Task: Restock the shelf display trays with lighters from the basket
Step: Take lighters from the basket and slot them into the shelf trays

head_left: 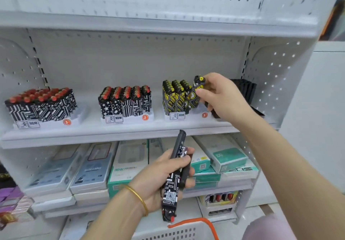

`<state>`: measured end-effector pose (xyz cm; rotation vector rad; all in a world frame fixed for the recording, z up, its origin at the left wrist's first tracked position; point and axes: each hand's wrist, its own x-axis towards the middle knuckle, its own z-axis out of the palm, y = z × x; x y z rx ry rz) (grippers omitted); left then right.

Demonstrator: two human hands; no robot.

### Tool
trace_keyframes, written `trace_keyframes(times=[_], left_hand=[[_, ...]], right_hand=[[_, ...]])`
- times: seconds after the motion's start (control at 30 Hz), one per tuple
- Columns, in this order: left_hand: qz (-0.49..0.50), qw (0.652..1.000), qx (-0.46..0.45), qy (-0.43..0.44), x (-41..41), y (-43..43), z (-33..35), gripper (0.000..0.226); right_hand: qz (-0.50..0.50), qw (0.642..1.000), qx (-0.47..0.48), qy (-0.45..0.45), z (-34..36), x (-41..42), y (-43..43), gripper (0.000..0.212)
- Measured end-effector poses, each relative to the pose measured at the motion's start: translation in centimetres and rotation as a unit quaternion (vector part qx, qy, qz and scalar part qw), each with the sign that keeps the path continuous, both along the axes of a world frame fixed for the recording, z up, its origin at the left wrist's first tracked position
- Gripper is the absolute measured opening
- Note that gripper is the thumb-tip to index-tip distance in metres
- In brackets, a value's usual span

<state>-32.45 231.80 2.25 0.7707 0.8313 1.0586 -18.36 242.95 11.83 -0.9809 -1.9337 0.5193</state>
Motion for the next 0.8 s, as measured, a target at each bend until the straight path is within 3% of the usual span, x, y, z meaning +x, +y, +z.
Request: trace_keyframes(times=[0.3,0.63,0.8], left_hand=[[-0.027,0.999,-0.022,-0.029,0.7,0.4,-0.5,0.031],[-0.045,0.997,-0.028,-0.051,0.3,1.0,0.0,0.025],[-0.062,0.996,-0.024,-0.063,0.2,1.1,0.0,0.036]], right_hand=[[0.022,0.998,0.038,-0.045,-1.1,-0.5,1.9,0.03],[0.055,0.998,0.02,-0.025,-0.4,-0.5,1.2,0.022],[0.054,0.998,-0.007,-0.019,-0.2,-0.5,1.3,0.023]])
